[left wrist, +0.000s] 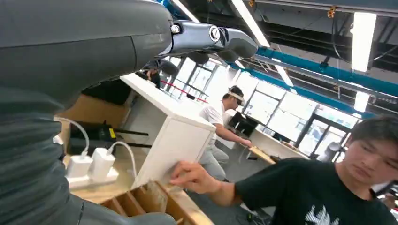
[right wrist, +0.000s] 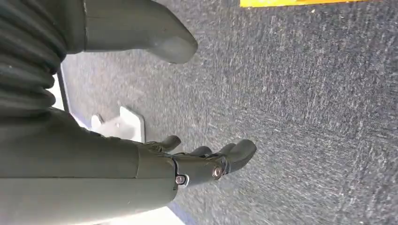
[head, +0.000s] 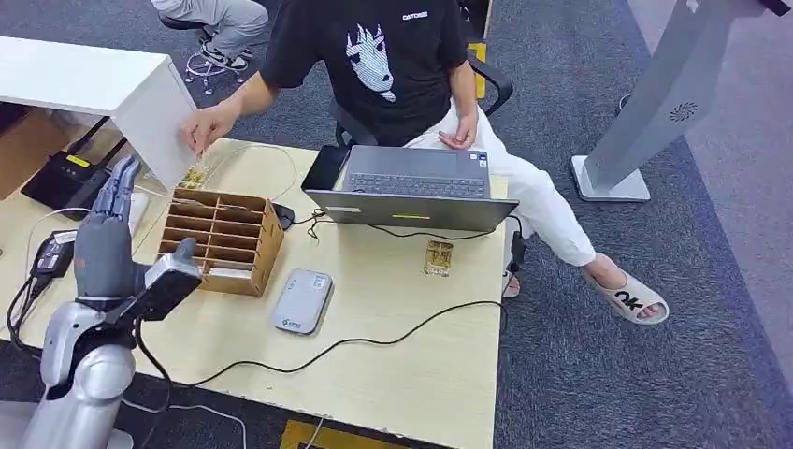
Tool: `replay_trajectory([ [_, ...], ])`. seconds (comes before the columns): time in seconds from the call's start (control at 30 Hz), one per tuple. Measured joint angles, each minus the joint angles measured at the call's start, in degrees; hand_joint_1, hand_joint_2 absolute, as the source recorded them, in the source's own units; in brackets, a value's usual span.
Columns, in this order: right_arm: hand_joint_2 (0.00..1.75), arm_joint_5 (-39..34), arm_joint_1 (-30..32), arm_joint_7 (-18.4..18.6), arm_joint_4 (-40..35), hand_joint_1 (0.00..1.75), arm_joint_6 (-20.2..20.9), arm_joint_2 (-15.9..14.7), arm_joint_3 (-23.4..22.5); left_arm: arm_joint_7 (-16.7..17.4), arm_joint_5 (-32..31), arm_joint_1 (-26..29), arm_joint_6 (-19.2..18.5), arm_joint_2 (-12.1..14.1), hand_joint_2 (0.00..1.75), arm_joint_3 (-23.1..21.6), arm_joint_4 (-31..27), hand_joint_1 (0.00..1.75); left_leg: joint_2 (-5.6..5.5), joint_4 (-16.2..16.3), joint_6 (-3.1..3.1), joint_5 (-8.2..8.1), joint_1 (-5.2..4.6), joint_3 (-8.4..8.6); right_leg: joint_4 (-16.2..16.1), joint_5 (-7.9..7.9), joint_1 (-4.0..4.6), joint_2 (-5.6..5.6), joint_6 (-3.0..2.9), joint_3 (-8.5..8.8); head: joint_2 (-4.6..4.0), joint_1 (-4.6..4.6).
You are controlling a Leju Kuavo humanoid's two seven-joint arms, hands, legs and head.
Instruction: Pass the card to the sensor for recognition and then transmit it.
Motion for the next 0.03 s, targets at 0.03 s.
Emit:
replay_trajectory([
  [0.03, 1.75, 0.0, 0.0, 0.0, 0.0, 0.00, 0.0, 0.0, 0.0, -0.1, 0.1, 0.5, 0.0, 0.0, 1.75, 0.1, -0.3, 0.00, 0.00, 0.0, 0.00, 0.00, 0.00, 0.00, 0.0, 0.00, 0.00, 0.00, 0.00, 0.00, 0.00, 0.00],
])
